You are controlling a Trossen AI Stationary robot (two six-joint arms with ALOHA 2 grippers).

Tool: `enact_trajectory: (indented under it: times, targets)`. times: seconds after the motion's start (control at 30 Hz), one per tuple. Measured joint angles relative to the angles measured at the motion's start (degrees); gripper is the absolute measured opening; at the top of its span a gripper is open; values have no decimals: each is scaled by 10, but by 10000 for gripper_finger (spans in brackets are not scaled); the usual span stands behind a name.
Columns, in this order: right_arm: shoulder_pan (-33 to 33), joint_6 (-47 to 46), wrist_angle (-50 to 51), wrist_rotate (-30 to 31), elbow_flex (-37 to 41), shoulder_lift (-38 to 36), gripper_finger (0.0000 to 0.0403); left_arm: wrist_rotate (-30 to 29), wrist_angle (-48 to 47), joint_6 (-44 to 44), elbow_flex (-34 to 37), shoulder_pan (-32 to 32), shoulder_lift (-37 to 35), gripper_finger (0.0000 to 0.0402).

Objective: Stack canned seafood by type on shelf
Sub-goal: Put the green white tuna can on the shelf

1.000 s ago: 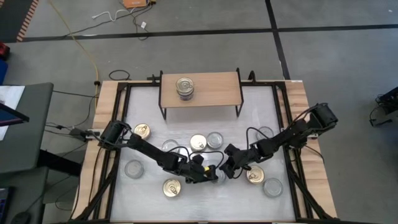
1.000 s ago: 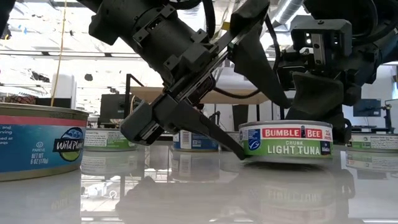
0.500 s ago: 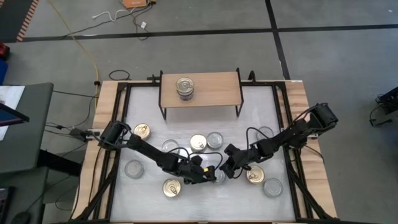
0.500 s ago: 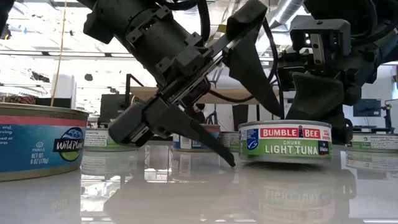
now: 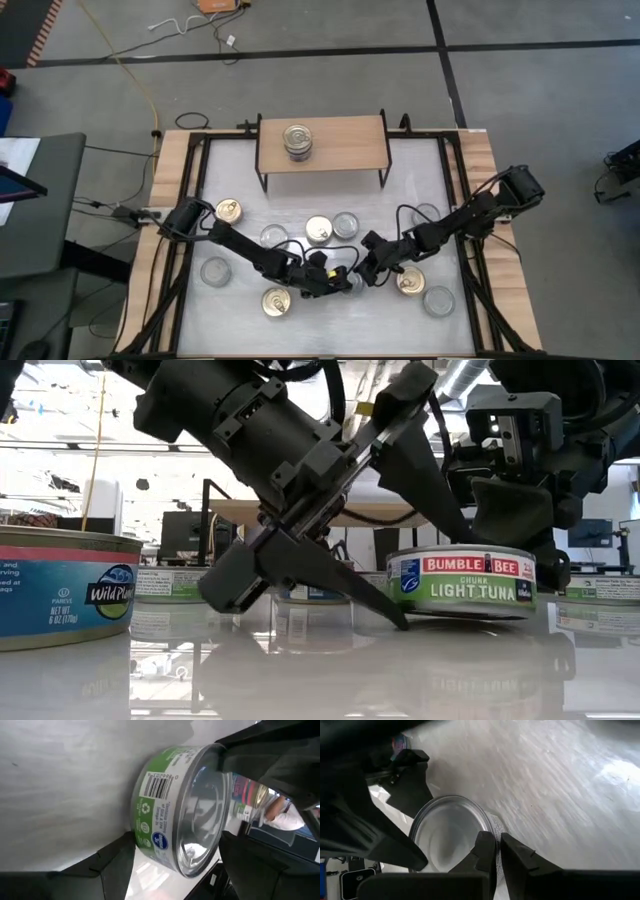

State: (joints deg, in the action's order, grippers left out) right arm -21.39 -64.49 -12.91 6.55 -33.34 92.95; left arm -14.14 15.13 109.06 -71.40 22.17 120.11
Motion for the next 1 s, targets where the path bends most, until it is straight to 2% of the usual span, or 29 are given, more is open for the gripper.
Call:
enact_trajectory:
  times: [0.2,0.4,0.73,0.87,1.0]
  targets:
    - [-3,0,5,1,0,0,53,-28,27,-28,1,0,2,275]
    - [-7,3,0,0,1,1,53,-55,15,-11,-1,-5,1,275]
    - [-12,20,8,-1,1,-16,53,-53,3,-19,0,-4,1,272]
    - [-12,35,16,2,3,-39,53,-52,-2,-19,1,-4,1,249]
    - [-12,37,19,8,2,-44,53,-51,-6,-18,1,-4,2,204]
